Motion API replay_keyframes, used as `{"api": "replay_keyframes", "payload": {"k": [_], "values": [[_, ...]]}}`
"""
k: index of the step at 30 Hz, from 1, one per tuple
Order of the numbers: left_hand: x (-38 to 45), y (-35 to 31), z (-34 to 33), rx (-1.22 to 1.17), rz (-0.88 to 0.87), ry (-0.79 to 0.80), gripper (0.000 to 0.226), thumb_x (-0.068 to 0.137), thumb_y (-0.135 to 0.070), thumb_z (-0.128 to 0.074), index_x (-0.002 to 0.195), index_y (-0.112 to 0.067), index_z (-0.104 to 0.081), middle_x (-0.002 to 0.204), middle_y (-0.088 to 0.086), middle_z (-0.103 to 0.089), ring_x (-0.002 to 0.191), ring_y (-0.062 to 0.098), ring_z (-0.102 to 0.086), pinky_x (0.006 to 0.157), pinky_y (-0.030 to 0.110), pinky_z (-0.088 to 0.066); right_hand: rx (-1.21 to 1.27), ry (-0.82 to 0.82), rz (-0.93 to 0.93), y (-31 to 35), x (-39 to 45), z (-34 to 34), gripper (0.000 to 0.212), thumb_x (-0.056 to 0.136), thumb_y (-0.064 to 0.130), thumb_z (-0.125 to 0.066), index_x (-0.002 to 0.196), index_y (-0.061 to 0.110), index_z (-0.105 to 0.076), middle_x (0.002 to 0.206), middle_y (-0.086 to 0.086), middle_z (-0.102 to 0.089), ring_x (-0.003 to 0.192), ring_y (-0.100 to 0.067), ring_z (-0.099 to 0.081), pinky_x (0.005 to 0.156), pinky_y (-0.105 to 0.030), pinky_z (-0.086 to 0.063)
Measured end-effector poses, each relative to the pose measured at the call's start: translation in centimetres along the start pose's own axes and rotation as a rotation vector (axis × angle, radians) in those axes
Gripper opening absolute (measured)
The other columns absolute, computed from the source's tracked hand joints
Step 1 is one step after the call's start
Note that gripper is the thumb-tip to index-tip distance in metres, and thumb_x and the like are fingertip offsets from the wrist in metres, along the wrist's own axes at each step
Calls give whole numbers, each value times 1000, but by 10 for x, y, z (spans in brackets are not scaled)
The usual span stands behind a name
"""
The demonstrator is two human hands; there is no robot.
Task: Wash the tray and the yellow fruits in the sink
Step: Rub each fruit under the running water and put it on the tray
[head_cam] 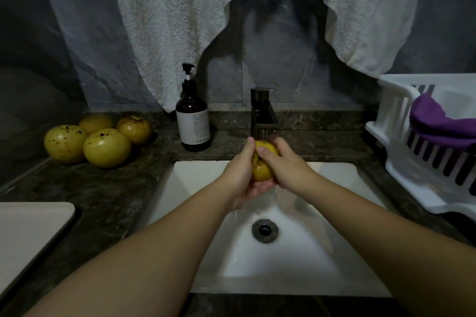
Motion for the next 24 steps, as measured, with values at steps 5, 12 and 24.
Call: {"api": "replay_keyframes", "payload": {"k": [5, 12, 24], "values": [[4, -1, -4, -61, -96, 6, 30, 108, -51, -44, 136, -42, -50, 83, 9, -73, 55, 16, -65, 41, 19, -51, 144, -47, -27, 3, 1, 1, 46, 103, 49, -49, 147, 41, -38, 106, 0, -63, 78, -15, -63, 39, -12, -41], [6, 0, 0, 25, -125, -7, 32, 109, -54, -39, 139, -45, -45, 67, 3, -68, 49, 11, -57, 43, 21, -44, 225, 14, -87, -2, 2, -3, 42, 104, 46, -48, 144, 41, -37, 95, -12, -69, 56, -17, -60, 46, -28, -44], [6, 4, -11, 132, -166, -2, 41, 106, -54, -48, 144, -42, -39, 111, 13, -69, 61, 18, -64, 56, 29, -54, 55, -64, -174, -2, 6, 1, 42, 100, 67, -35, 133, 42, -42, 103, -8, -65, 76, -22, -67, 52, -27, -46]]}}
Point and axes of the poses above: each hand's wrist, its own x-axis towards the middle knuckle, its own z-axis out of the back of the hand, y = z × x, the point moved 1 cm from there along x, towards the middle knuckle
